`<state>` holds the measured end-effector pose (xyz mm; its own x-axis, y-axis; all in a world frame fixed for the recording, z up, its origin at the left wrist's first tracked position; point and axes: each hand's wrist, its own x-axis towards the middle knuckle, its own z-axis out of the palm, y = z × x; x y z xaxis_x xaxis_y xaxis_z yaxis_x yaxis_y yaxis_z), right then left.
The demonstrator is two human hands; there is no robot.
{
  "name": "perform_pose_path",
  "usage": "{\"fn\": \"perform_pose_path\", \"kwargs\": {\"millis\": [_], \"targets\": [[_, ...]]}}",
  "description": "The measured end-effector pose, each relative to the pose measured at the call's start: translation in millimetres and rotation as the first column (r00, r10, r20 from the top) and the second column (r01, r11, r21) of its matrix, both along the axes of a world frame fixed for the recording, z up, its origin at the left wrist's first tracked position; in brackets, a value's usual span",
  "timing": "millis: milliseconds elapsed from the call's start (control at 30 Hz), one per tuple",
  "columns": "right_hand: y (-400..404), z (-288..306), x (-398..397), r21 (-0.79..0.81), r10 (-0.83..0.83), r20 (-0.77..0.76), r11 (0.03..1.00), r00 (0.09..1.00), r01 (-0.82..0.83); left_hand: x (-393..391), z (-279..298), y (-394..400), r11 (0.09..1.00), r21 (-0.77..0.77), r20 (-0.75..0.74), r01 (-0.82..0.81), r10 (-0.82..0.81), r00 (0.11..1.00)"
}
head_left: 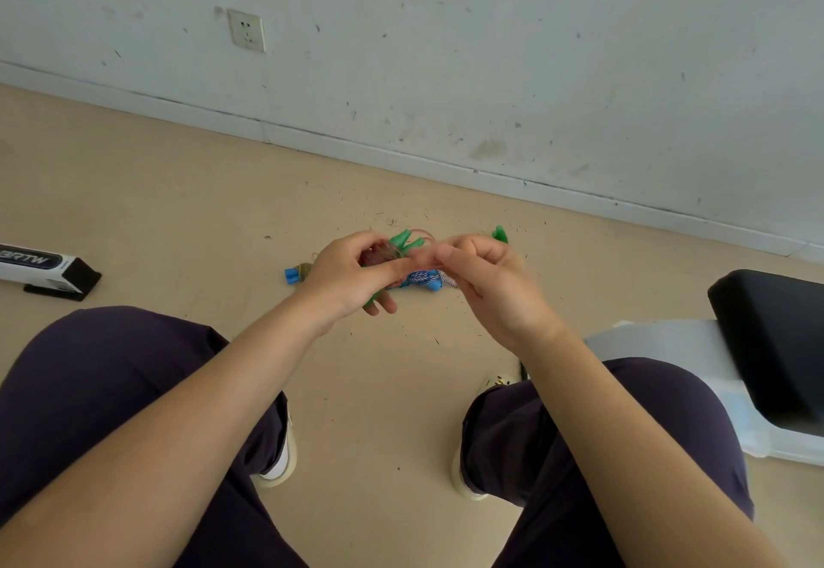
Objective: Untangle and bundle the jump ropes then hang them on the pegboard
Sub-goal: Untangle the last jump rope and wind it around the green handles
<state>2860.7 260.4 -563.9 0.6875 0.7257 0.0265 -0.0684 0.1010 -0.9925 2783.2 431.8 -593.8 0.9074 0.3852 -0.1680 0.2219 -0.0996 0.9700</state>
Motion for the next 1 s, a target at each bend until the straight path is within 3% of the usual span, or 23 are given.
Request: {"fn": "perform_pose_path", "kwargs": {"millis": [133,433,567,767,1000], "targets": [[3,3,0,-0.026,0.014,-0.054,1.0,0.998,-0.015,-1,0,-3,1.0,0.006,-0.004,0.021,-0.021,1.0],[3,2,2,-0.183,0.067,0.053,0.981,0.996,-0.056,-3,5,-5,0.999,-0.023,0.0,0.024,-0.024,1.0],[5,-1,2,-0.212,0.005,0.106,0.977,0.994,0.018,-4,3,-6,0.999,-0.026,0.008,0.046,-0.046,0.999],[8,-7,1,-0.266,-0.064,0.311,0.952,0.948,0.151,-3,2,-7,0.998,-0.033,0.006,0.053,-0.053,0.999],[9,-7,3,-0.24,-0.151,0.386,0.936,0.91,0.257,-4,4,-6,0.994,-0.078,0.028,0.081,-0.079,0.996]]}}
